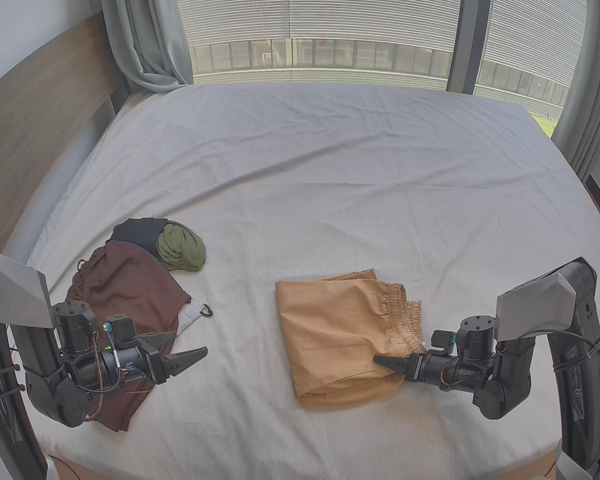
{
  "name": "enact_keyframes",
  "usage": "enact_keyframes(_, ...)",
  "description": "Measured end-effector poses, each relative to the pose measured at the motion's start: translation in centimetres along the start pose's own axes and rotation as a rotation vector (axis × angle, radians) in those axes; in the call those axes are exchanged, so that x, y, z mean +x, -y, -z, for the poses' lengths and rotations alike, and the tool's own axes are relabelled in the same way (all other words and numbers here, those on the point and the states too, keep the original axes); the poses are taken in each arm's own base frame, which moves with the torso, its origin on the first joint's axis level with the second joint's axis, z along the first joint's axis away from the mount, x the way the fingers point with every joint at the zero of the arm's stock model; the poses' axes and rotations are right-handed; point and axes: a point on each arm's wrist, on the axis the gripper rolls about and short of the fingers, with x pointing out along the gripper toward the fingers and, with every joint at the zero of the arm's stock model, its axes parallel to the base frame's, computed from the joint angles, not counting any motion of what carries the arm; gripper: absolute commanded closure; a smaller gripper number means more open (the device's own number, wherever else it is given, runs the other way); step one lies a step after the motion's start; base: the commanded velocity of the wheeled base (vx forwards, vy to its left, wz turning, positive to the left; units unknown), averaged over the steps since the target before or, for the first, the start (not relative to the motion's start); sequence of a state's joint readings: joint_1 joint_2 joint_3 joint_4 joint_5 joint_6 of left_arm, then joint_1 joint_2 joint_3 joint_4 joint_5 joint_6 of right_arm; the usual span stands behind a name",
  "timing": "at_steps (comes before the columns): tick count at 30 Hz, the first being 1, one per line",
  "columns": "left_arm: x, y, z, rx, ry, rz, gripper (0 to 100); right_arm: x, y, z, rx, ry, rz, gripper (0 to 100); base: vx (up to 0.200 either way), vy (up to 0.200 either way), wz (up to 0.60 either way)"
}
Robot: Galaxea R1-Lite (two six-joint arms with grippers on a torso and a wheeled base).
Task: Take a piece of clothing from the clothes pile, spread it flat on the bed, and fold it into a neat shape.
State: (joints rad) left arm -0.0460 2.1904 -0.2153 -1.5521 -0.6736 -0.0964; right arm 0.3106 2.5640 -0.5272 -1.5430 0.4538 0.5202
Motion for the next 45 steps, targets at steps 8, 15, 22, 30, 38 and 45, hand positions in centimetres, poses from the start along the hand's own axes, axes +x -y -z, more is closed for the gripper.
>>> enact_keyframes(8,0.0,-0.1,0.1,0.01,-0.003,-0.003,0,0.0,0.0,0.2,-0.001,-0.009,-0.002,100,0.0,0.0,0.0)
enact_keyframes(15,0.0,-0.1,0.2,0.015,-0.004,-0.003,0,-0.3,-1.0,-0.5,-0.016,0.008,-0.023,100,0.0,0.0,0.0)
enact_keyframes(22,0.0,-0.1,0.2,0.013,-0.008,-0.002,0,-1.0,-4.3,-2.5,-0.066,0.066,-0.099,100,0.0,0.0,0.0)
enact_keyframes(30,0.0,-0.1,0.3,0.012,-0.012,0.0,0,-2.3,-7.6,-5.1,-0.08,0.146,-0.192,100,0.0,0.0,0.0)
enact_keyframes(38,0.0,0.0,0.4,0.011,-0.016,0.005,0,-2.4,-9.6,-7.5,-0.12,0.221,-0.257,100,0.0,0.0,0.0)
enact_keyframes(45,0.2,0.2,0.7,0.011,-0.029,0.018,0,-1.8,-11.3,-9.9,-0.131,0.228,-0.276,100,0.0,0.0,0.0)
